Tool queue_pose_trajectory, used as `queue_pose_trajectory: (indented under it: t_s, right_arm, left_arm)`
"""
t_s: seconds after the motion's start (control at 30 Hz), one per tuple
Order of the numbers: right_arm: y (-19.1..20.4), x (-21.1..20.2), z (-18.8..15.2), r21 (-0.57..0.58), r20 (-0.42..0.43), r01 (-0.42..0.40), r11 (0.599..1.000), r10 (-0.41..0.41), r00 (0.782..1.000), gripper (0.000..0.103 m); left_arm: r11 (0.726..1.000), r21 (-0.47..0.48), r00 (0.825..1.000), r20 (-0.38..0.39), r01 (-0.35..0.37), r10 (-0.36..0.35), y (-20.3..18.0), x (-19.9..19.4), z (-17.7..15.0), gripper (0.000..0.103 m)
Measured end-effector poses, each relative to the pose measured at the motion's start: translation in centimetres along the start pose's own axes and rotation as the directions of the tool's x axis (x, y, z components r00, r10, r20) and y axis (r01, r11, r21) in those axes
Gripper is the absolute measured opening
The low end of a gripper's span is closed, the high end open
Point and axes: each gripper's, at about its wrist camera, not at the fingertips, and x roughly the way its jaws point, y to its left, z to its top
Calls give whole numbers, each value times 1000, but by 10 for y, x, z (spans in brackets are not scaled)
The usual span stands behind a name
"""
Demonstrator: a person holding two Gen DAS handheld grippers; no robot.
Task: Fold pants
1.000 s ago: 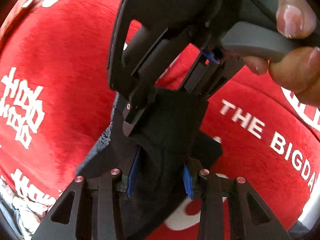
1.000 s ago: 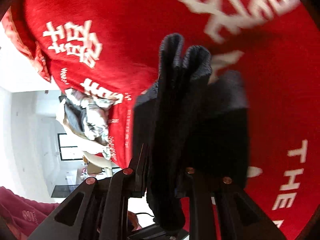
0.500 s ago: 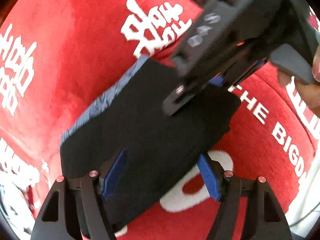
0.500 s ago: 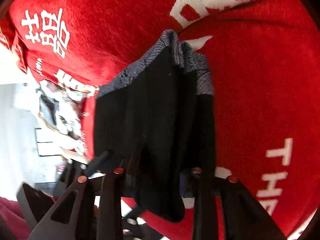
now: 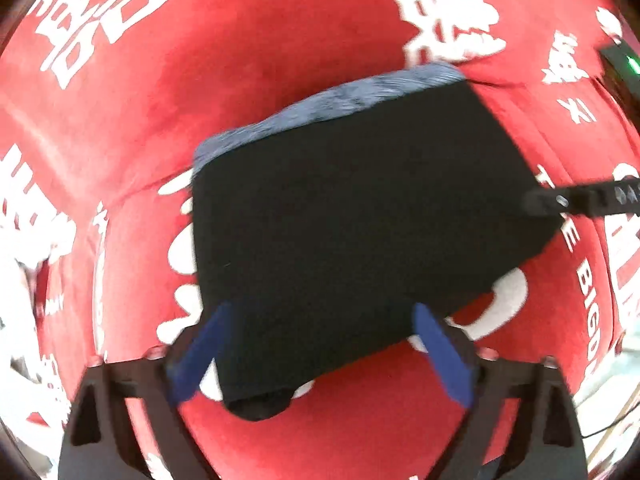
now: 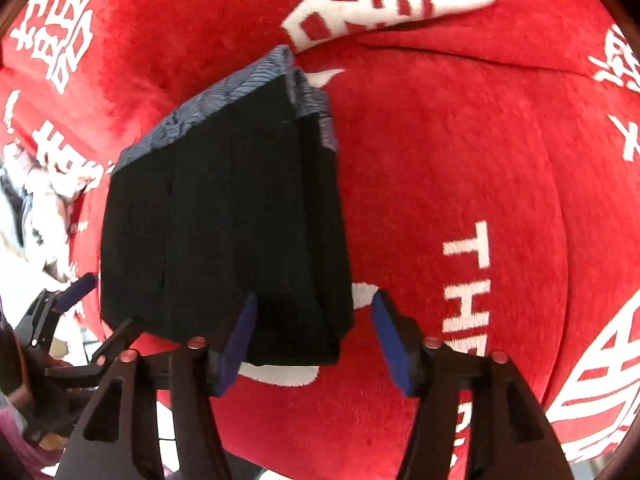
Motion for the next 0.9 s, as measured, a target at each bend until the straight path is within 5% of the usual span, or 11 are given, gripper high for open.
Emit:
queue_pose_trajectory:
  t_s: [0.27, 0.83, 0.9]
  right_arm:
    - [8, -10, -3, 29, -2, 66, 997, -66, 998, 80]
    - [10, -25, -5, 46, 16, 53, 998, -53, 998, 88]
    - [9, -26, -4, 44, 22, 48, 998, -49, 999, 100]
  left_arm:
    - [995, -96, 998, -49, 23, -28, 26, 9, -8, 96]
    - [973, -220, 989, -106, 75, -100, 59, 27, -7, 102]
    - [972, -222, 989, -109, 75, -101, 60, 29, -6, 102]
